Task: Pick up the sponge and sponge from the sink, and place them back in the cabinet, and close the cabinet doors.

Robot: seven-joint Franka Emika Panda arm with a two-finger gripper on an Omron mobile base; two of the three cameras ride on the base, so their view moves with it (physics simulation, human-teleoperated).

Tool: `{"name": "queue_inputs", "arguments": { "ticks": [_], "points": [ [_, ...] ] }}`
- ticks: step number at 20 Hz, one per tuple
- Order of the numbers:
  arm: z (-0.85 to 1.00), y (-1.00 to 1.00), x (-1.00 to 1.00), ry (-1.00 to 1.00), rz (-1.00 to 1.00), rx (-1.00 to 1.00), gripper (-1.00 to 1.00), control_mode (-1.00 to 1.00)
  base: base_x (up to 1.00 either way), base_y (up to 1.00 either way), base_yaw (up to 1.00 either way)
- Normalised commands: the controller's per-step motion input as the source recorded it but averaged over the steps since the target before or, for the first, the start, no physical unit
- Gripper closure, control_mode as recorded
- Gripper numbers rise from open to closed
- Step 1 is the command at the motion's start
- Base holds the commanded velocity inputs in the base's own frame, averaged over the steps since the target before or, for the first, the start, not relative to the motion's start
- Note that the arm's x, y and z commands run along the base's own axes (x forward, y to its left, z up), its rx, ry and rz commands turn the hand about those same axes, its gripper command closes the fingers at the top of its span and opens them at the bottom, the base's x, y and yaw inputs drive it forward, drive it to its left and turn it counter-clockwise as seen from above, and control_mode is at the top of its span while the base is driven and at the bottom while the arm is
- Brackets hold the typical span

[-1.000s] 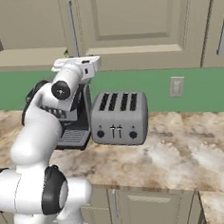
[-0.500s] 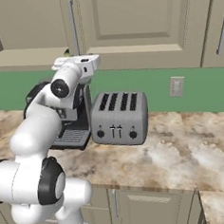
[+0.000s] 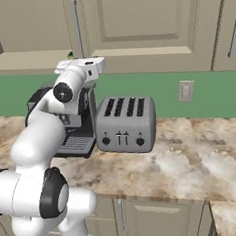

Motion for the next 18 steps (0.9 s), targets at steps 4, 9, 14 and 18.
{"name": "queue_inputs", "arguments": {
  "ticks": [4,9,14,18],
  "points": [
    [0.00,0.00,-0.11,0.00,0.00,0.00,-1.00,-1.00,0.00,0.00,0.00],
    [0.00,0.00,-0.27,0.00,0.00,0.00,-1.00,-1.00,0.00,0.00,0.00],
    [0.00,0.00,-0.35,0.00,0.00,0.00,-1.00,-1.00,0.00,0.00,0.00],
    [0.01,0.00,-0.36,0.00,0.00,0.00,-1.00,-1.00,0.00,0.00,0.00]
  ]
}}
